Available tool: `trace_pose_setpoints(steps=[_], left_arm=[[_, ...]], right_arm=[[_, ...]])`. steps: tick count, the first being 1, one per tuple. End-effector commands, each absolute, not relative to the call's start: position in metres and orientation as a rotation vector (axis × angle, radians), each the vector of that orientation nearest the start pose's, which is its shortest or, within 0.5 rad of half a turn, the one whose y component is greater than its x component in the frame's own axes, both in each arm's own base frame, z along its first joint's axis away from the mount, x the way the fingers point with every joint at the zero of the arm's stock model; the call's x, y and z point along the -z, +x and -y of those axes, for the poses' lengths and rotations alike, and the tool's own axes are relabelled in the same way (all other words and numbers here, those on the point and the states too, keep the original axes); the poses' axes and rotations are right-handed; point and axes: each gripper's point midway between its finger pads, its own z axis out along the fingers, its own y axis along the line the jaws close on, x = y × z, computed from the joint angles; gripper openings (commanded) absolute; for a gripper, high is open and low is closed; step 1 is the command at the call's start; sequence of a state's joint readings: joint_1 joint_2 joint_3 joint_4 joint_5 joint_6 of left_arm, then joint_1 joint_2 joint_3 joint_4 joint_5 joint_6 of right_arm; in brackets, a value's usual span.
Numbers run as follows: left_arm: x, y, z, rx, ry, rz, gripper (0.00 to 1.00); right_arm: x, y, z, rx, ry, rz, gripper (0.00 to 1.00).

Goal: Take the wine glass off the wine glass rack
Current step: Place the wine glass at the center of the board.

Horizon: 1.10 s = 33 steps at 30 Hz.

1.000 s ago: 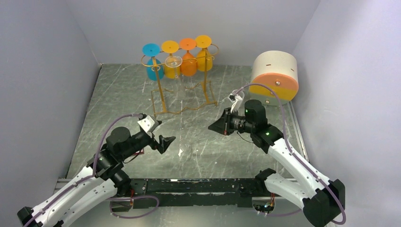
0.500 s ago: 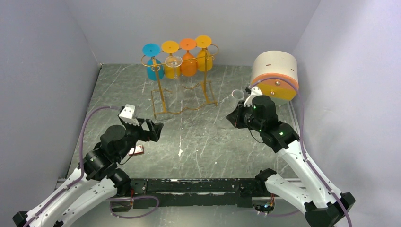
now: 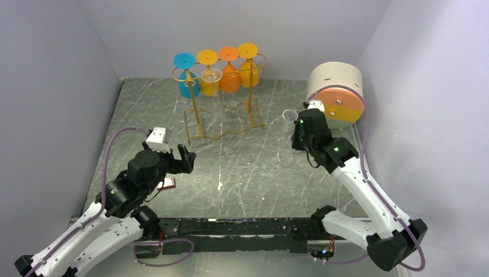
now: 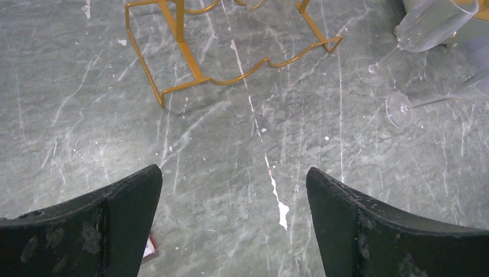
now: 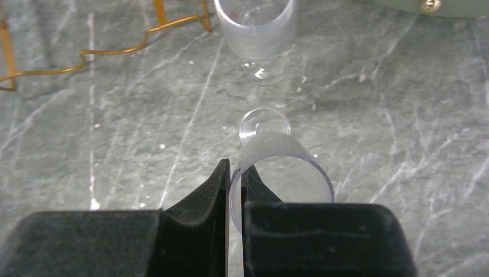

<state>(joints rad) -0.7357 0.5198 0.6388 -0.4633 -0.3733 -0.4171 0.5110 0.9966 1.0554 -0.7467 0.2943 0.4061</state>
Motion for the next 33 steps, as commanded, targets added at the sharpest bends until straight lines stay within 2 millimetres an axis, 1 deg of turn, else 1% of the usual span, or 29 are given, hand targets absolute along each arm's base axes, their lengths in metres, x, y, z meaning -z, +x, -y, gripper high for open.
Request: trace_pose_setpoints(steps=[1,4,6,7,9,12,17,20,24,29,32,33], left_arm=[[-0.23,0.21,0.113,0.433,-0.086,-1.897,0.99],[-0.233,0.209,0.105,0.437,-0.146,-1.852,0.99],[-0.236,0.207,0.1,0.442,-0.159,-1.828,0.99],[-0.237,0.205,0.098,0.439,-0.158,-1.824,0.99],[-0.237,0.203,0.091,0.424,-0.184,-1.82,0.99],[-0.234,0.202,0.084,0.406,-0.232,-1.818,0.99],[-0.23,0.203,0.086,0.39,-0.208,-1.847,0.99],[-0.224,0.206,0.09,0.374,-0.203,-1.874,0.99],[-0.213,0.209,0.099,0.362,-0.165,-1.936,0.99],[-0.205,0.212,0.107,0.34,-0.122,-1.99,0.99],[-0.201,0.211,0.109,0.337,-0.115,-2.01,0.99],[-0.2,0.211,0.109,0.339,-0.117,-2.01,0.99]], right_arm=[[-0.225,0.278,-0.092,-0.017,0.061,-2.221,0.0],[-0.224,0.288,-0.083,0.075,0.092,-2.208,0.0],[-0.228,0.296,-0.076,0.123,0.123,-2.176,0.0],[-0.23,0.298,-0.075,0.126,0.129,-2.17,0.0],[-0.231,0.309,-0.067,0.12,0.159,-2.159,0.0],[-0.227,0.32,-0.063,0.063,0.165,-2.184,0.0],[-0.216,0.331,-0.061,0.021,0.134,-2.256,0.0],[-0.21,0.337,-0.066,-0.03,0.096,-2.286,0.0],[-0.206,0.343,-0.06,-0.033,0.099,-2.314,0.0],[-0.202,0.345,-0.058,-0.006,0.064,-2.347,0.0],[-0.199,0.345,-0.05,0.053,0.074,-2.352,0.0],[-0.199,0.346,-0.05,0.052,0.072,-2.352,0.02]])
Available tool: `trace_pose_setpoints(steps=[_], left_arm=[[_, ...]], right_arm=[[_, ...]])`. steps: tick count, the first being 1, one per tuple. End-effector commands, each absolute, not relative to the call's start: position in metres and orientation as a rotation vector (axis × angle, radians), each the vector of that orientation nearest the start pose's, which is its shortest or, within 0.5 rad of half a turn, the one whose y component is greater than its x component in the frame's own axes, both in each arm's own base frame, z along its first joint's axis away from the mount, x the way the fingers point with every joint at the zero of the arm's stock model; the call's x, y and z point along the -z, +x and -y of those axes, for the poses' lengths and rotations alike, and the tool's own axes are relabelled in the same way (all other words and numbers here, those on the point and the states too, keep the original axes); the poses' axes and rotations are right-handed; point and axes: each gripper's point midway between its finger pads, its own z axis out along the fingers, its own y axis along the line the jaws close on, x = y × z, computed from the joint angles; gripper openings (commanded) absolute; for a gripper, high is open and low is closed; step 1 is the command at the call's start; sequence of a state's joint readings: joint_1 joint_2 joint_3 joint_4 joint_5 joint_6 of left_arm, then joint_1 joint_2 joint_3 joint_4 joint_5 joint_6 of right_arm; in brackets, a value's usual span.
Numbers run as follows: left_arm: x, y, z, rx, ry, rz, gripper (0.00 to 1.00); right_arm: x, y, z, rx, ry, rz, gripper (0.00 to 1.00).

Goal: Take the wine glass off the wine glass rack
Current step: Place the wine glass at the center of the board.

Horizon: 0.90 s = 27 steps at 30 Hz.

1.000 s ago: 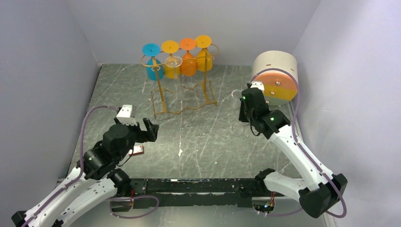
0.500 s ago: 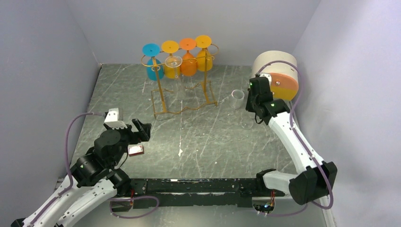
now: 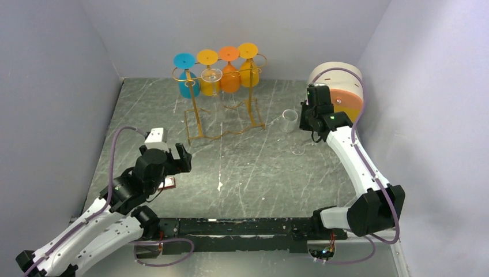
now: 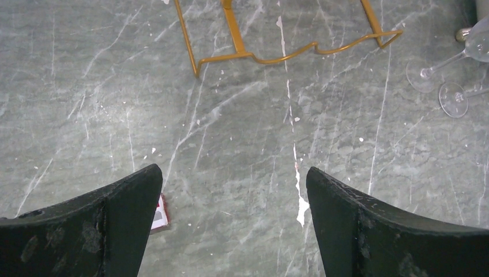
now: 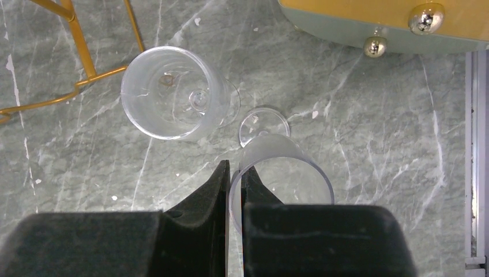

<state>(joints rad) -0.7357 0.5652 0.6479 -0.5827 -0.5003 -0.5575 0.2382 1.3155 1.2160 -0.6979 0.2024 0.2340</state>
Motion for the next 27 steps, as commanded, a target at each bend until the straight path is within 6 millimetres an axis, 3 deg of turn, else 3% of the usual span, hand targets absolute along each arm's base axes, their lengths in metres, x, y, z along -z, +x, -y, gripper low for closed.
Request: trace_pose_setpoints(steps=[1,7,15,27], left_arm=[[-0.201,0.211,0.109,0.342,-0.115,-2.006,0.99],[-0.207,0.208,0.1,0.349,-0.179,-1.974,0.99],[-0.215,0.205,0.094,0.389,-0.219,-1.916,0.99],[-0.194,0.206,0.103,0.343,-0.186,-2.026,0.99]], right_arm=[[-0.198,0.348,-0.053,0.035,0.065,-2.353,0.03],[-0.191,0.351,-0.056,0.027,0.056,-2.366,0.07],[-0.201,0.362,-0.058,0.022,0.055,-2.337,0.19],[-0.217,0.366,-0.06,0.007,0.051,-2.3,0.24]])
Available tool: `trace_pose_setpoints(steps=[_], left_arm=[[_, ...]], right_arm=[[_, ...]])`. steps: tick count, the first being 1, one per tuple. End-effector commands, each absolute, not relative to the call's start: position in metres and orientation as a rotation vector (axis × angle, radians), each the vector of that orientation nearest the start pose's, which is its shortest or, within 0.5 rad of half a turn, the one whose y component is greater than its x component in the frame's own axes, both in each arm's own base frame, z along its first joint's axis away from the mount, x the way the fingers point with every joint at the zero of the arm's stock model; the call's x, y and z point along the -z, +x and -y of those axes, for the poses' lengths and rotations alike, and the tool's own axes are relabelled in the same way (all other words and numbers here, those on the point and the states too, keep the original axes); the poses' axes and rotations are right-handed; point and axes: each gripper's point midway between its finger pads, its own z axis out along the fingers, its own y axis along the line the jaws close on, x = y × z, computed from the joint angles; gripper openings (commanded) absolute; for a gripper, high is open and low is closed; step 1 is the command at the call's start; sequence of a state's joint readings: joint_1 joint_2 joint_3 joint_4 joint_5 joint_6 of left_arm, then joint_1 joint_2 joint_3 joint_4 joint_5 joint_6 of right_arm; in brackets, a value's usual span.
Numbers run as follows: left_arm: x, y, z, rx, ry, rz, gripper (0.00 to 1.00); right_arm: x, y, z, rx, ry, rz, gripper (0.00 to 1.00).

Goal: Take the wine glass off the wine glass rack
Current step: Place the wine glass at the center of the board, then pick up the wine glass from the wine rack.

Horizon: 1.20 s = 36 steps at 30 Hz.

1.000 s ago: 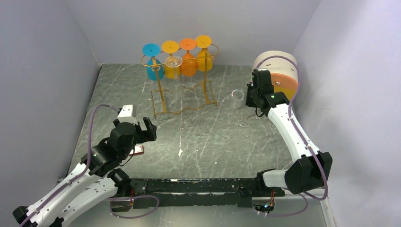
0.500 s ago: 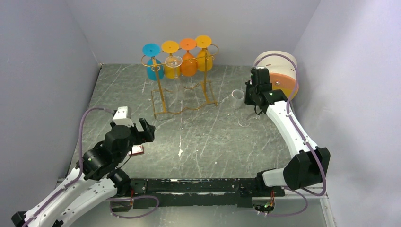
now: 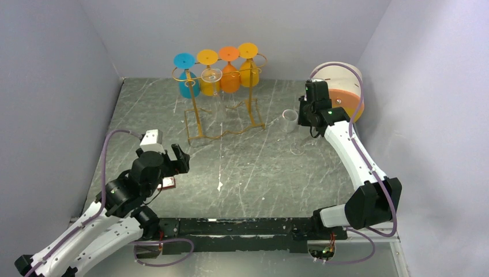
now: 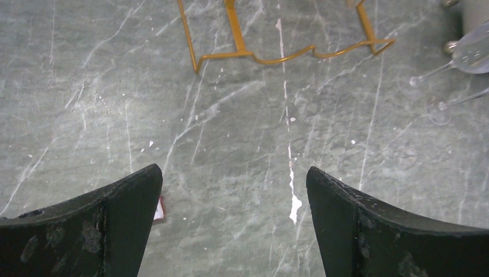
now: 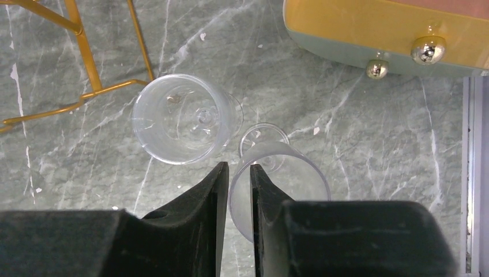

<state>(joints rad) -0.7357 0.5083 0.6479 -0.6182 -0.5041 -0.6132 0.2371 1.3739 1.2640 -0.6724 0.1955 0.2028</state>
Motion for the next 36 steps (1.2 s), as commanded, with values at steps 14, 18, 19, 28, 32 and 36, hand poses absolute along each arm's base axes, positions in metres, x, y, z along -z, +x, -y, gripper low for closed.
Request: trace_pose_setpoints(steps=[14,18,19,28,32,36], left_arm=[[-0.189,0.21,0.112,0.36,-0.136,-2.032,0.99],[-0.187,0.211,0.112,0.347,-0.143,-2.048,0.99],[-0.187,0.211,0.112,0.338,-0.142,-2.055,0.99],[-0.177,0.21,0.111,0.295,-0.144,-2.112,0.99],[-0.178,0.21,0.109,0.29,-0.155,-2.111,0.99],[-0.181,0.209,0.106,0.294,-0.171,-2.094,0.99]], right_arm=[[-0.296,0.344,-0.108,-0.397,-0.01,-2.075,0.44],[-0.316,0.328,-0.153,-0.744,-0.066,-1.959,0.45],[-0.318,0.323,-0.163,-0.828,-0.069,-1.939,0.45],[-0.323,0.297,-0.222,-1.189,0.005,-1.821,0.45],[-0.32,0.29,-0.256,-1.15,-0.008,-1.845,0.45],[-0.324,0.284,-0.281,-1.086,-0.033,-1.817,0.45]])
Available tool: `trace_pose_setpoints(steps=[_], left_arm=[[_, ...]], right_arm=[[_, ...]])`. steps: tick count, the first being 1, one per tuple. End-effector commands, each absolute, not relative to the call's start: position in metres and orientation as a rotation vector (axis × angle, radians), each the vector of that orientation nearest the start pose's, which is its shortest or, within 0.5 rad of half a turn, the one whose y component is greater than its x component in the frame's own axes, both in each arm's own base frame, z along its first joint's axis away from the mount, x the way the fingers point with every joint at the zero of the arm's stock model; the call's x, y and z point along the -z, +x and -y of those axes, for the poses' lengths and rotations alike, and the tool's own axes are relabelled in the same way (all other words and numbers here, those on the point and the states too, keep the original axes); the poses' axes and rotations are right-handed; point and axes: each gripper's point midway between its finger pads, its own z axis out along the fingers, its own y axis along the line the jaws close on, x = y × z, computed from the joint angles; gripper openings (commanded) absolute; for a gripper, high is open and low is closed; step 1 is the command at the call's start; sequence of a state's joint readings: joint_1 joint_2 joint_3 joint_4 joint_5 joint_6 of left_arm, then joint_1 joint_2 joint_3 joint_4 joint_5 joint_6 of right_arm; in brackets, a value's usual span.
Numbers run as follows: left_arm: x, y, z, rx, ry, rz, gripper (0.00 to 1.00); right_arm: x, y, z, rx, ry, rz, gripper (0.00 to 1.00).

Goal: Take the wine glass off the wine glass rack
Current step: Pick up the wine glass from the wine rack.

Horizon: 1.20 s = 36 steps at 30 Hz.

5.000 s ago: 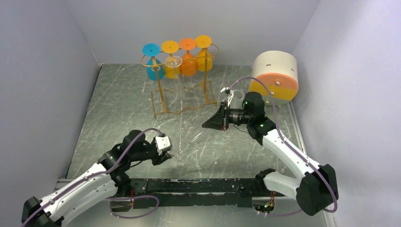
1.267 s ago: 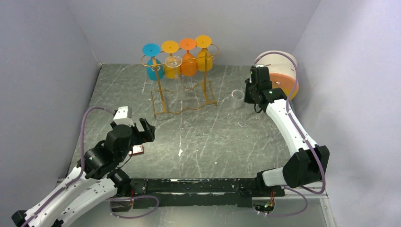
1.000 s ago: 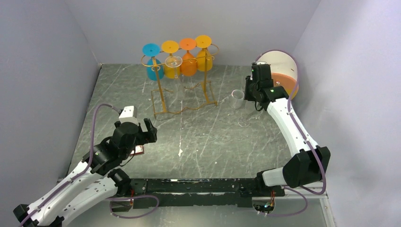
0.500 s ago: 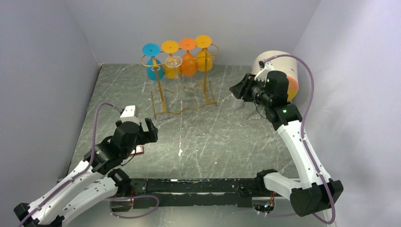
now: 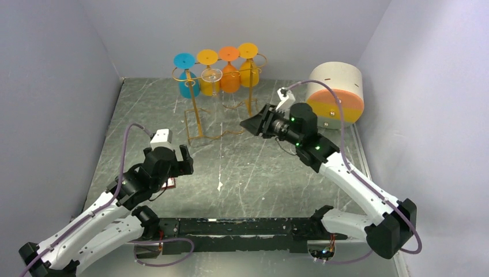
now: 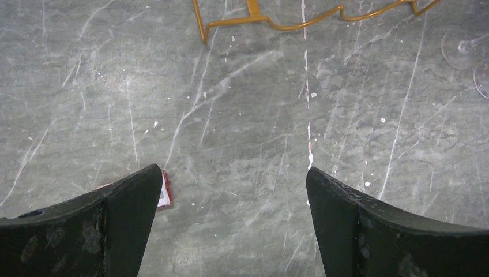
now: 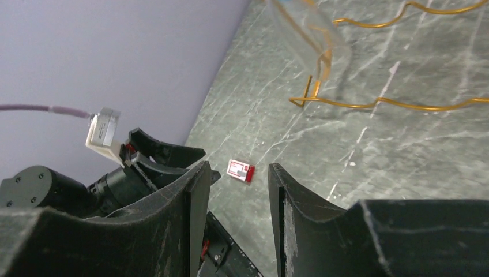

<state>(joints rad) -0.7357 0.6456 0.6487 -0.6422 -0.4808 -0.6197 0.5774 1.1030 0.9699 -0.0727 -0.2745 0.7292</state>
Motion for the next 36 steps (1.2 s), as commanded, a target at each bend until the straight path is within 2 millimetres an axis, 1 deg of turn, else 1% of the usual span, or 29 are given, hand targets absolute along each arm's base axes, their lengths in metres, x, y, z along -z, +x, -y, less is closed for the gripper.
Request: trace_pose_setpoints(steps=[1,3,4,7,9,10,12,13,14,15,16,19,21,22,24,25,27,29,32,36], left_arm=[[-0.183,0.209,0.106,0.299,-0.181,-2.087,0.99],[-0.183,0.208,0.105,0.313,-0.194,-2.077,0.99],[-0.184,0.207,0.106,0.326,-0.199,-2.069,0.99],[-0.187,0.208,0.104,0.333,-0.205,-2.051,0.99],[-0.193,0.208,0.1,0.321,-0.217,-2.035,0.99],[-0.196,0.208,0.098,0.312,-0.224,-2.029,0.99],[-0.2,0.208,0.093,0.297,-0.245,-2.014,0.99],[-0.201,0.208,0.091,0.294,-0.254,-2.008,0.99],[-0.201,0.208,0.09,0.296,-0.263,-2.001,0.99],[-0.202,0.208,0.089,0.296,-0.275,-1.994,1.0],[-0.202,0.208,0.086,0.292,-0.293,-1.986,1.0],[-0.204,0.206,0.083,0.294,-0.316,-1.984,0.99],[-0.207,0.204,0.08,0.291,-0.333,-1.976,1.0],[-0.208,0.204,0.078,0.289,-0.341,-1.969,1.0],[-0.208,0.204,0.077,0.301,-0.348,-1.952,1.0],[-0.21,0.204,0.078,0.317,-0.345,-1.938,1.0],[-0.211,0.203,0.078,0.331,-0.35,-1.933,1.0],[-0.212,0.201,0.075,0.328,-0.37,-1.928,1.0],[-0.21,0.201,0.073,0.329,-0.386,-1.921,0.99],[-0.207,0.202,0.076,0.323,-0.374,-1.942,0.99]], right_arm=[[-0.329,0.283,-0.286,-1.048,-0.052,-1.796,0.45],[-0.333,0.283,-0.293,-0.936,-0.118,-1.768,0.47],[-0.333,0.285,-0.296,-0.876,-0.121,-1.767,0.47],[-0.334,0.284,-0.311,-0.765,-0.186,-1.798,0.48],[-0.337,0.286,-0.32,-0.699,-0.224,-1.805,0.49],[-0.345,0.289,-0.323,-0.666,-0.225,-1.795,0.49],[-0.347,0.298,-0.324,-0.575,-0.211,-1.812,0.53],[-0.349,0.3,-0.323,-0.542,-0.2,-1.815,0.57],[-0.353,0.301,-0.327,-0.56,-0.205,-1.798,0.68],[-0.362,0.299,-0.332,-0.616,-0.215,-1.758,0.9],[-0.372,0.296,-0.335,-0.678,-0.217,-1.703,0.97],[-0.401,0.284,-0.338,-0.835,-0.223,-1.55,1.0],[-0.41,0.288,-0.334,-0.859,-0.176,-1.532,1.0],[-0.41,0.293,-0.335,-0.858,-0.167,-1.547,1.0],[-0.404,0.303,-0.343,-0.884,-0.138,-1.62,1.0],[-0.404,0.308,-0.347,-0.912,-0.128,-1.646,1.0],[-0.395,0.318,-0.354,-0.941,-0.118,-1.688,1.0],[-0.39,0.329,-0.353,-0.929,-0.071,-1.708,0.98],[-0.396,0.338,-0.353,-0.943,-0.039,-1.696,0.93],[-0.403,0.349,-0.357,-0.948,-0.001,-1.686,0.87]])
